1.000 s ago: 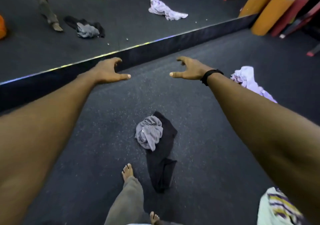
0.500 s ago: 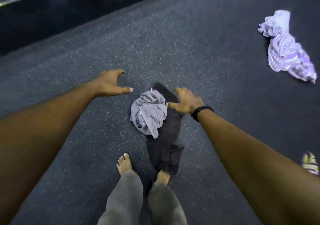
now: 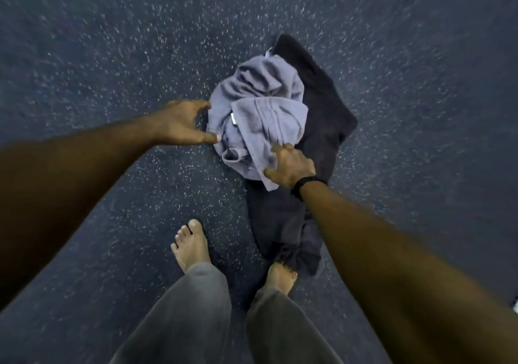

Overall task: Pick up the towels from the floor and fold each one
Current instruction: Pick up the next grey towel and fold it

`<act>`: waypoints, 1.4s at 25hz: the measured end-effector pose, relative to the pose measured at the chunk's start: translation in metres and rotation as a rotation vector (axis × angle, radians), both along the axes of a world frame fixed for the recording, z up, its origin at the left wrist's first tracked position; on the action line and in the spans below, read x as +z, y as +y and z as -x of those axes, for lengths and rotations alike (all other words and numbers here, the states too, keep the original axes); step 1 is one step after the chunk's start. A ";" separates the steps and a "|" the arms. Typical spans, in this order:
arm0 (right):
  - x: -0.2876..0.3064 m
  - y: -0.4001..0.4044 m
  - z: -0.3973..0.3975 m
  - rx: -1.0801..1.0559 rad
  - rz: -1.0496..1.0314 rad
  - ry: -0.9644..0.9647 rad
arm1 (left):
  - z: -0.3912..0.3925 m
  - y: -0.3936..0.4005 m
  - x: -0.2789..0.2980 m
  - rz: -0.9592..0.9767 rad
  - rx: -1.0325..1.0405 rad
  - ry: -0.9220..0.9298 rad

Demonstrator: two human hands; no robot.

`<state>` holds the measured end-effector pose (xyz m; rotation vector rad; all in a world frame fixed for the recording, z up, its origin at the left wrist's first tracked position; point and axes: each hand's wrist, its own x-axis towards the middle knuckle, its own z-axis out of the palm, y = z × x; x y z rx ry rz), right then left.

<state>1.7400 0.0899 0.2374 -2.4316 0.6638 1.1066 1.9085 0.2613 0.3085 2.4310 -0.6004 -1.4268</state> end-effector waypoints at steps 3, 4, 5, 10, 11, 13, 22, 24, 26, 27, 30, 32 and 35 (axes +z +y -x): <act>-0.048 0.021 0.010 0.014 0.075 0.036 | 0.004 0.004 -0.037 -0.010 -0.029 -0.010; -0.059 0.028 0.012 0.021 0.111 0.028 | 0.006 0.005 -0.044 -0.013 -0.038 -0.007; -0.065 0.033 0.012 0.024 0.153 -0.001 | 0.006 0.006 -0.048 -0.013 -0.042 0.000; -0.038 0.013 -0.004 -0.145 0.048 -0.212 | 0.001 0.004 -0.022 0.022 -0.045 0.012; -0.017 0.003 -0.011 -0.182 -0.030 -0.241 | -0.002 0.001 -0.005 0.037 -0.047 -0.003; 0.037 -0.018 -0.031 -0.177 -0.131 -0.313 | -0.014 -0.007 0.041 0.064 -0.048 -0.043; 0.409 -0.068 -0.164 -0.044 -0.177 -0.724 | -0.093 -0.005 0.369 0.213 0.040 -0.344; 0.511 -0.059 -0.192 -0.003 -0.187 -0.826 | -0.105 0.012 0.456 0.260 0.094 -0.434; 0.592 -0.048 -0.211 0.069 -0.177 -0.887 | -0.108 0.036 0.525 0.275 0.155 -0.504; 0.638 -0.041 -0.218 0.125 -0.158 -0.924 | -0.107 0.052 0.564 0.282 0.190 -0.548; 0.760 -0.010 -0.225 0.324 -0.062 -1.001 | -0.085 0.106 0.674 0.311 0.333 -0.658; 0.831 0.016 -0.220 0.456 0.003 -1.059 | -0.058 0.143 0.735 0.345 0.458 -0.734; 0.910 0.054 -0.210 0.599 0.040 -1.172 | -0.013 0.192 0.804 0.353 0.613 -0.825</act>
